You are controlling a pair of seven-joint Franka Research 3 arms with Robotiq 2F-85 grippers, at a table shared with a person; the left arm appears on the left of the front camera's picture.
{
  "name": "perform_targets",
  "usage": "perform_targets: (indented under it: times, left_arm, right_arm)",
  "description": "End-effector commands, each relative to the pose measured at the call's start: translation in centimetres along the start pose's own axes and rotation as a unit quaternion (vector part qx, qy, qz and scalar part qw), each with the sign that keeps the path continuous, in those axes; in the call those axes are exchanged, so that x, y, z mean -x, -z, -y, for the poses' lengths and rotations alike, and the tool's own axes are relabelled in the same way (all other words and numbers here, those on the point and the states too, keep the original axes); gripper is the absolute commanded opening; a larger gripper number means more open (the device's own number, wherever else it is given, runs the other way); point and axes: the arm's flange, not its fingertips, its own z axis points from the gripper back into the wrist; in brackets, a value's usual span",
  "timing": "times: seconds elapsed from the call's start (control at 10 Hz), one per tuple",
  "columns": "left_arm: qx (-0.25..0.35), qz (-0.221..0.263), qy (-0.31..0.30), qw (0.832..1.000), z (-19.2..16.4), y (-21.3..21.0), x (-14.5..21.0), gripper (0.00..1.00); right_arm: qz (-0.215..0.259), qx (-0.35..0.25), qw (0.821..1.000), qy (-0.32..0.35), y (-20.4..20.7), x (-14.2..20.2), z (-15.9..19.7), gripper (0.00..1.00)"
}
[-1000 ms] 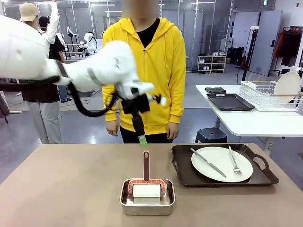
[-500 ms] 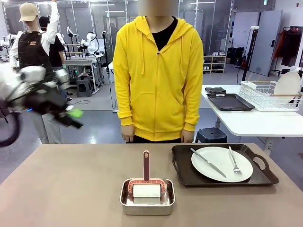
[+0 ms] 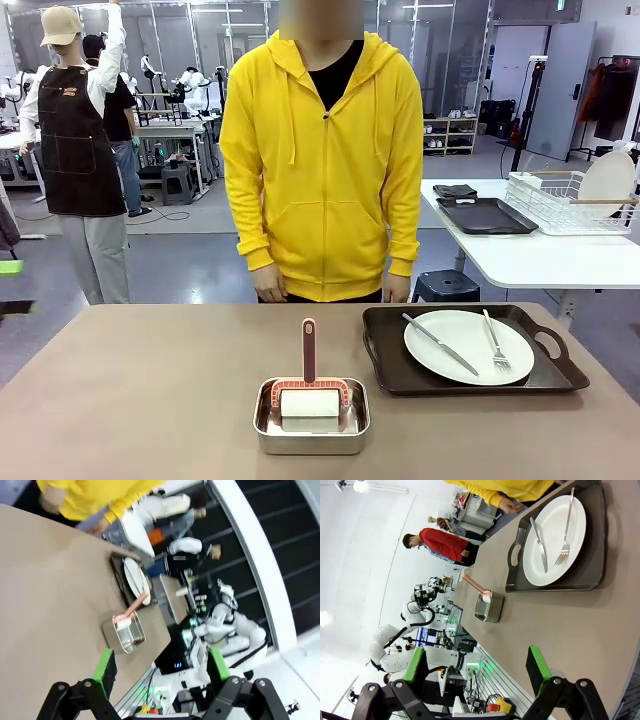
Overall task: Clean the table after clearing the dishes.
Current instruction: When the right (or left) Handle tray is removed, use the right hand (or left hand) to clean the right (or left) side of the table with the Lint Roller.
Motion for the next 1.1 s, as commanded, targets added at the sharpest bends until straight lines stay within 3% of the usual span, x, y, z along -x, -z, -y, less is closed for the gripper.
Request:
perform_targets:
  times: [0.0,0.2,0.3,0.4,1.0]
  left_arm:
    - [-0.017,0.028,-0.005,0.999,-0.4,-2.4,0.0,0.93]
    - [-0.130,0.007,-0.008,0.992,-1.7,-5.2,-0.4,0.93]
    - [-0.132,0.010,-0.004,0.991,-2.1,-5.1,-1.4,0.93]
    - [-0.073,0.030,-0.010,0.997,-1.3,-5.3,0.4,0.93]
    - [-0.073,0.030,-0.010,0.997,-1.3,-5.3,0.4,0.93]
  right_arm:
    - [-0.003,-0.001,1.000,-0.002,0.0,0.3,-0.3,1.00]
    - [-0.003,-0.001,1.000,-0.002,0.0,0.3,-0.3,1.00]
    - [-0.003,-0.001,1.000,-0.002,0.0,0.3,-0.3,1.00]
    - [-0.003,-0.001,1.000,-0.002,0.0,0.3,-0.3,1.00]
    - [-0.003,-0.001,1.000,-0.002,0.0,0.3,-0.3,1.00]
